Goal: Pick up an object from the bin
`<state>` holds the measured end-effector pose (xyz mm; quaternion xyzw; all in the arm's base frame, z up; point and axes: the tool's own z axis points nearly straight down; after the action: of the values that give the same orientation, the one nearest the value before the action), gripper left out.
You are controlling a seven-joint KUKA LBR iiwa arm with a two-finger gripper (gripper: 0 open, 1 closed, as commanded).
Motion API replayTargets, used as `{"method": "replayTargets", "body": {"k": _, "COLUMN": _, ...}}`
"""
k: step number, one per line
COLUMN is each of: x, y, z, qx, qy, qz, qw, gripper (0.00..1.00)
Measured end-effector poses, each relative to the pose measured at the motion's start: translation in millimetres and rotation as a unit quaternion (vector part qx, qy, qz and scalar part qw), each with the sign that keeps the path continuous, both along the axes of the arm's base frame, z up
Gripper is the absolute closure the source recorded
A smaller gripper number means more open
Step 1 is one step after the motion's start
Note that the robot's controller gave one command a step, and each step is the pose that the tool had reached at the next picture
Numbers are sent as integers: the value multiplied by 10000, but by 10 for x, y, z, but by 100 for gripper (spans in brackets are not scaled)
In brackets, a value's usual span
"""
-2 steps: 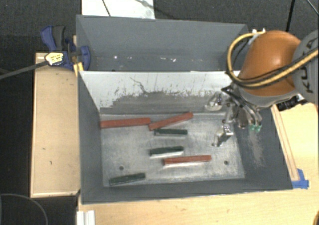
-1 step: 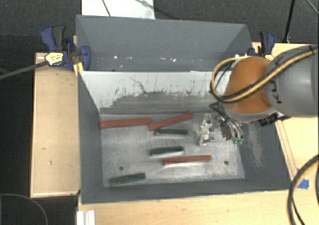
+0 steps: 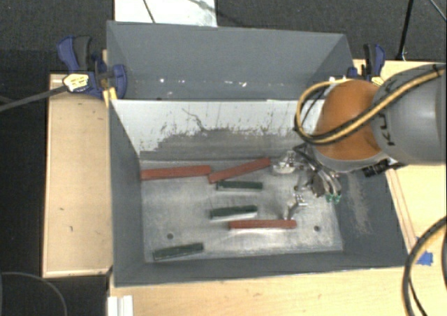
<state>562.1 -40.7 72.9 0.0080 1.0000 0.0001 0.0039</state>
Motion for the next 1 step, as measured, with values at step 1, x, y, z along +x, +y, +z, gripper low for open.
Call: {"method": "replayTargets", "body": {"k": 1, "x": 0, "y": 0, "z": 1, "qx": -1, "qy": 0, "qz": 3, "qw": 10000, "gripper": 0}}
